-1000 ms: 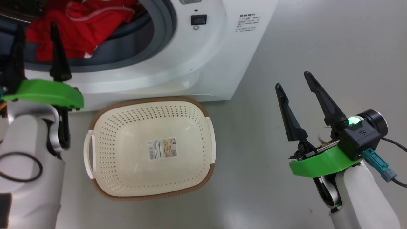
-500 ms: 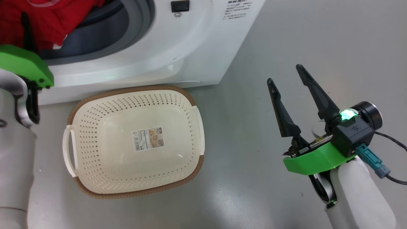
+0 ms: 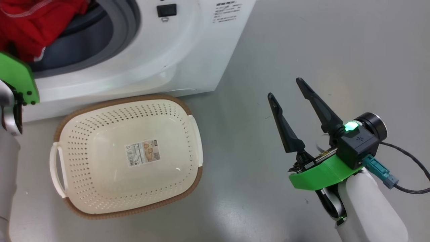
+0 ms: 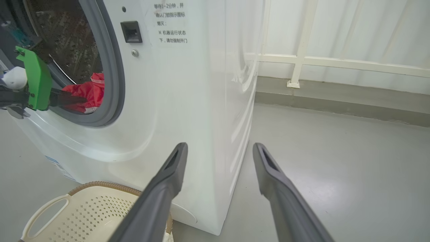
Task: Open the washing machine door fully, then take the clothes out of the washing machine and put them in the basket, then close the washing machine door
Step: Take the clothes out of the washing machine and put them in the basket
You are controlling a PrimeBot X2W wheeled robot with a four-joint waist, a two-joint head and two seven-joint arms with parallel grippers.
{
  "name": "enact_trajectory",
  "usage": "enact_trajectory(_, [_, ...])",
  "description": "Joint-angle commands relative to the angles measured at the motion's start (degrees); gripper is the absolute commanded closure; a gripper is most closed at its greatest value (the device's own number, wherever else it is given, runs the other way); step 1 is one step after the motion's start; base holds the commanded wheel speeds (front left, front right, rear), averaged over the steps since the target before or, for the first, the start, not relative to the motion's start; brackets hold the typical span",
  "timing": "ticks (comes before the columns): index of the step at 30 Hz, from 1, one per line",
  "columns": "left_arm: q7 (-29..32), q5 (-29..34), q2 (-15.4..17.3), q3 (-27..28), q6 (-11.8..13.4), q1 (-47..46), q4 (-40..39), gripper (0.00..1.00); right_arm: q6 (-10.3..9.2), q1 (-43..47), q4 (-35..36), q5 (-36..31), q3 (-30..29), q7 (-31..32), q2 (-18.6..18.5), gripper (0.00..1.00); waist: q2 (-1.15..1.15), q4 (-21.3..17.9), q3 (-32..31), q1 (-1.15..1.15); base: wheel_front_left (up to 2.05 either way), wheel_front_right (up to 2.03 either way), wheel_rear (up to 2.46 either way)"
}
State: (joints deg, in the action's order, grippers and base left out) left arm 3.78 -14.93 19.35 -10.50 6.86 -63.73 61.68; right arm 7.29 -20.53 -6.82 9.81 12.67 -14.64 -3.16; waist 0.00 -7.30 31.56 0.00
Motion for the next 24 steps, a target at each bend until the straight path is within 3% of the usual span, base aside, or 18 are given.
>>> enact_trajectory(1, [0.0,1.1,3.9,0.2,1.1,-0.6,-0.1,0.00,0.20,-0.5,1.1,0.7,1.7,-0.4,0.3,0.00,0.00,-0.7,-0.1,0.00,0.00,0.00,0.00])
enact_trajectory(2, [0.2,1.0,4.0,0.2,0.9,-0.6,0.2,0.15,0.20,-0.6,1.0,0.8,1.9,-0.4,0.3,0.00,0.00,-1.0,-0.1,0.00,0.00,0.00,0.00])
enact_trajectory(3, [0.3,1.0,4.0,0.0,0.7,-0.6,0.5,0.97,0.20,-0.6,1.0,0.9,1.9,-0.4,0.3,0.00,0.00,-1.1,0.0,0.00,0.00,0.00,0.00])
enact_trajectory(13, [-5.6,0.0,3.9,0.0,0.2,-0.8,-0.5,1.00,0.20,-0.6,0.6,1.3,1.7,-0.4,0.3,0.00,0.00,-1.0,-0.4,0.00,0.00,0.00,0.00])
enact_trajectory(24, [-17.9,-3.7,2.5,3.1,-1.0,2.6,-5.2,1.00,0.20,0.2,0.5,0.6,0.0,-0.4,0.3,0.00,0.00,1.7,-2.5,0.00,0.00,0.00,0.00])
